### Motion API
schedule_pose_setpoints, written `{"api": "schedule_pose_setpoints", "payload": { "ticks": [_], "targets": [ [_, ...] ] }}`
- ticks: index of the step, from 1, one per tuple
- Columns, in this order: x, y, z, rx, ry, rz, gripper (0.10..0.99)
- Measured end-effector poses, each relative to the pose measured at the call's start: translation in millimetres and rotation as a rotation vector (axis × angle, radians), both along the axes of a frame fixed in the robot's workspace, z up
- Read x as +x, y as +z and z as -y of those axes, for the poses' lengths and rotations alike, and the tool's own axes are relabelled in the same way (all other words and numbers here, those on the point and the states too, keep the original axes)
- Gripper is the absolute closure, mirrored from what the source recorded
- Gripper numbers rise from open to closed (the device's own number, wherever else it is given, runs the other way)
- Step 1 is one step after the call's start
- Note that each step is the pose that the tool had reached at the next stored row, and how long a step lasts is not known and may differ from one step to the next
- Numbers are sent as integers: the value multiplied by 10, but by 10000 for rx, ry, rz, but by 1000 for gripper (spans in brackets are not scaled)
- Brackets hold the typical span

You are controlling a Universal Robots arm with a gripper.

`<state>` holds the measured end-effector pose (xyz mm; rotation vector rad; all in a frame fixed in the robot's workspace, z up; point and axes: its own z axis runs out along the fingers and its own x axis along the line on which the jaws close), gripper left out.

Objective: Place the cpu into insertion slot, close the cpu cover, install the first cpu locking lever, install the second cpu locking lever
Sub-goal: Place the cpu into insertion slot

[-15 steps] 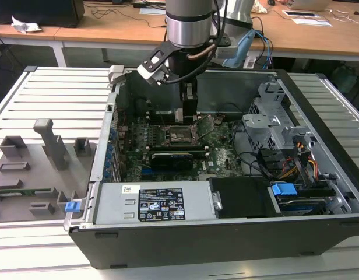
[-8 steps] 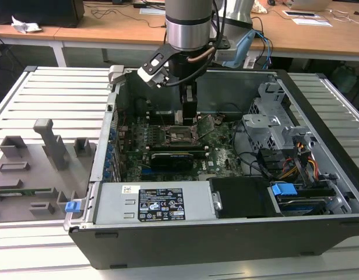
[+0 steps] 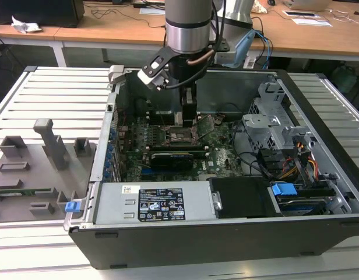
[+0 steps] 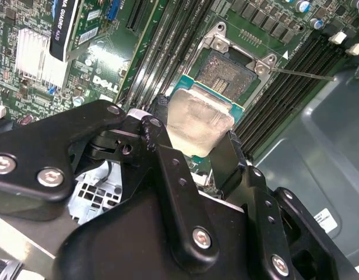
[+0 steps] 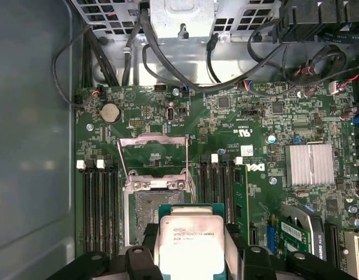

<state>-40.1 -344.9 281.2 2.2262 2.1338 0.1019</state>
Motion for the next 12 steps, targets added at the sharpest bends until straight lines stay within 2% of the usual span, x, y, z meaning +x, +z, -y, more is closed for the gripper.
{"api": "schedule_pose_setpoints", "payload": {
  "ticks": [12],
  "targets": [
    [0,-64,0,-1,0,0,553]
  ]
}}
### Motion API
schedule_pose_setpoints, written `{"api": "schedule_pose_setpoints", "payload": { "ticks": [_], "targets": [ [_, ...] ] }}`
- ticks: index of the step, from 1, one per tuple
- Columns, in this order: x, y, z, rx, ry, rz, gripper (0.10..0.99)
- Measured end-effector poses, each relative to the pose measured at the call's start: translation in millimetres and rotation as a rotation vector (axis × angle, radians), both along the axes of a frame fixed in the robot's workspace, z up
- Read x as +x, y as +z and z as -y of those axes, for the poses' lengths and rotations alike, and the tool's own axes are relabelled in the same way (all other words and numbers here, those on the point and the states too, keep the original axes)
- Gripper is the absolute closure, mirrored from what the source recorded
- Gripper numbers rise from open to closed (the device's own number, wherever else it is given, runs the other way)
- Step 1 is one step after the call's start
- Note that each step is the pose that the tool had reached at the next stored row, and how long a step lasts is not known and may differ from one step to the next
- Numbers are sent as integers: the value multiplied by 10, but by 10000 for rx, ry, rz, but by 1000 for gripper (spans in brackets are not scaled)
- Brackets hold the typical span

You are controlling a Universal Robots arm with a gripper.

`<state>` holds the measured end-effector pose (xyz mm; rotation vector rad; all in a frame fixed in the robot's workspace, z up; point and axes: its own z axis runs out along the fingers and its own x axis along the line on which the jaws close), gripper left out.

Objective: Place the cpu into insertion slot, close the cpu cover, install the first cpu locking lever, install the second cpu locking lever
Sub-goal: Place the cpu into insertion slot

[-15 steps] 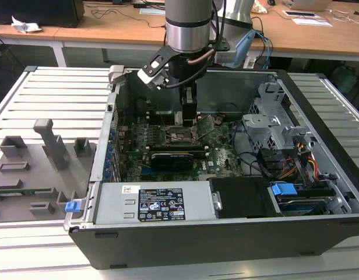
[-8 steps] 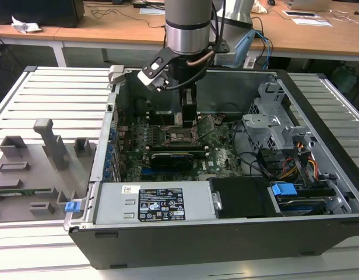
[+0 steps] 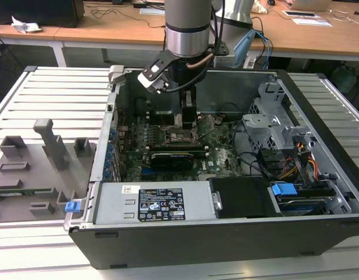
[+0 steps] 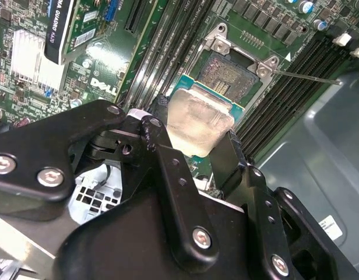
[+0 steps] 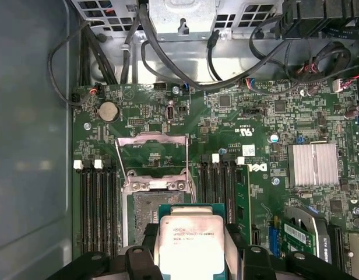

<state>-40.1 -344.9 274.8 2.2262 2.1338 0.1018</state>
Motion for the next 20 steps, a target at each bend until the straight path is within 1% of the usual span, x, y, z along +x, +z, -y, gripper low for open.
{"api": "schedule_pose_setpoints", "payload": {
  "ticks": [3,4,8,11,20],
  "targets": [
    [0,-17,0,1,0,1,553],
    [0,-52,-13,1,-42,1,553],
    [-1,-108,-16,-1,-33,0,553],
    [-2,-166,-16,0,644,1,553],
    [-2,-208,-16,-1,724,-1,553]
  ]
}}
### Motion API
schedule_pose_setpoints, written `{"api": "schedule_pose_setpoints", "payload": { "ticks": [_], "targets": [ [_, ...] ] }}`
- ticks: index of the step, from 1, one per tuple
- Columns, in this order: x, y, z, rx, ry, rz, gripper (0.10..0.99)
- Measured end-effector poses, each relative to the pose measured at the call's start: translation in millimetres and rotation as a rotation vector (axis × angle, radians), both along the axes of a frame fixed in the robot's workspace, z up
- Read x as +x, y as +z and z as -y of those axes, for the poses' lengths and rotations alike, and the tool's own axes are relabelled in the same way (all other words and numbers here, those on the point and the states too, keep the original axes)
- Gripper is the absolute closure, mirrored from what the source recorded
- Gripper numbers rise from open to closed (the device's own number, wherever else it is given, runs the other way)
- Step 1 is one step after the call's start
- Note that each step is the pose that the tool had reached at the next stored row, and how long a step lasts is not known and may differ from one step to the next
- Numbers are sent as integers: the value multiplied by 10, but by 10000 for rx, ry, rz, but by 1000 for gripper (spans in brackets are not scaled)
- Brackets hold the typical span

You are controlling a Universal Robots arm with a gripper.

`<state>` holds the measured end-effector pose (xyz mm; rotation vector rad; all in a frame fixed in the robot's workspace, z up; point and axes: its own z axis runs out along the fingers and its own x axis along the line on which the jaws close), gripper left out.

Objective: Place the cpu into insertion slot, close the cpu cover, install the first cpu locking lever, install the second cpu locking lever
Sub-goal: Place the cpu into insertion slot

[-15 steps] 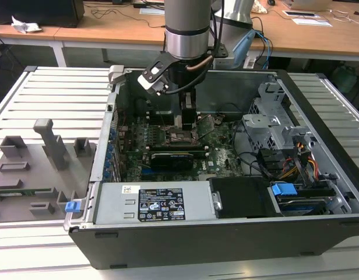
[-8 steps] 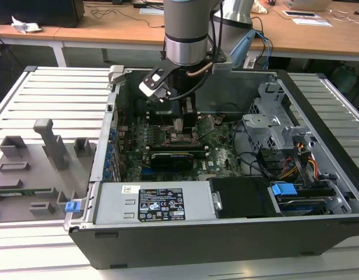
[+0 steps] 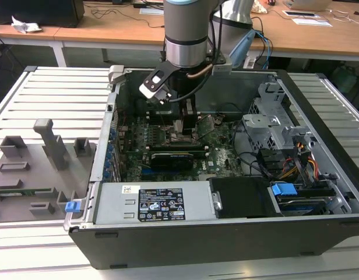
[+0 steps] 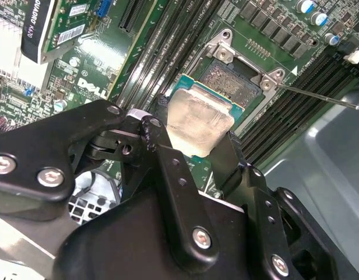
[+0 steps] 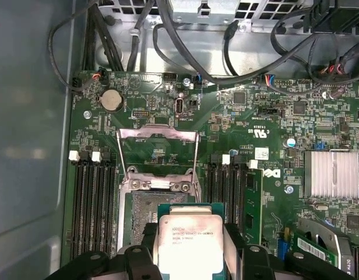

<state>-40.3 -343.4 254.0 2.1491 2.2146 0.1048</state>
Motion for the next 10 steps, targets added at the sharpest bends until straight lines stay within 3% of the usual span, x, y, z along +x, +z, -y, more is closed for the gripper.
{"api": "schedule_pose_setpoints", "payload": {
  "ticks": [10],
  "targets": [
    [0,-43,0,2,10,2,553]
  ]
}}
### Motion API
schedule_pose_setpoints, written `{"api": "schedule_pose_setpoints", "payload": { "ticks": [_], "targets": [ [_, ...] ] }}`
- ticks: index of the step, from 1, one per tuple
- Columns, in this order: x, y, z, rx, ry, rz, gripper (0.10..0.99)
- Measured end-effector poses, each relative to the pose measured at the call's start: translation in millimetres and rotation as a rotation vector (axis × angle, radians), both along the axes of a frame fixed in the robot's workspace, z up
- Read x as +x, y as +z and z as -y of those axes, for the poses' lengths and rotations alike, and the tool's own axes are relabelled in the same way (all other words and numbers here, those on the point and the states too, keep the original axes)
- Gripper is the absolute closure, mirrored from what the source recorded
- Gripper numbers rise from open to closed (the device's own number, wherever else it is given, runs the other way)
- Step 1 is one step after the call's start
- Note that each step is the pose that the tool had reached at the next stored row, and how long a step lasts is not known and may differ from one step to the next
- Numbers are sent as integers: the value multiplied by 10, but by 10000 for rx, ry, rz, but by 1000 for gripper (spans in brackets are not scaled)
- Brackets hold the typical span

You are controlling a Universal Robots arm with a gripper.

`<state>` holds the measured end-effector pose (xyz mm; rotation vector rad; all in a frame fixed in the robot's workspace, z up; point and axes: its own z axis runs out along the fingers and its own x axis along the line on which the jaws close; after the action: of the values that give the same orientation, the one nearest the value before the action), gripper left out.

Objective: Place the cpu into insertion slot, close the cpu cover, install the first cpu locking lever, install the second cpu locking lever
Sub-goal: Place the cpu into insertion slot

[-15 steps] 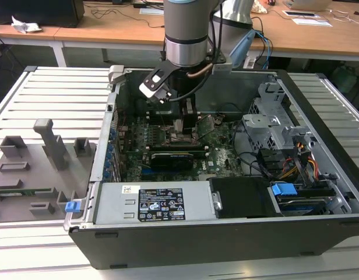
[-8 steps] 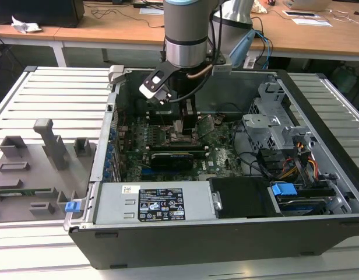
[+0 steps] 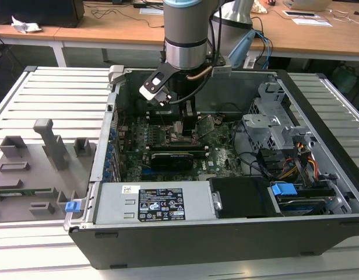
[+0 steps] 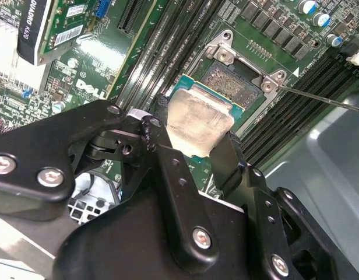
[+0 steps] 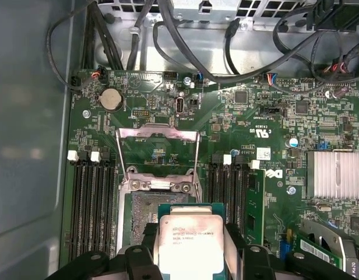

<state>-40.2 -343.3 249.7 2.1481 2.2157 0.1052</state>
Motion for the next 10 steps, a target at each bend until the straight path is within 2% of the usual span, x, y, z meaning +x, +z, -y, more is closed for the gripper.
{"api": "schedule_pose_setpoints", "payload": {
  "ticks": [10],
  "targets": [
    [0,-33,-15,0,0,-1,553]
  ]
}}
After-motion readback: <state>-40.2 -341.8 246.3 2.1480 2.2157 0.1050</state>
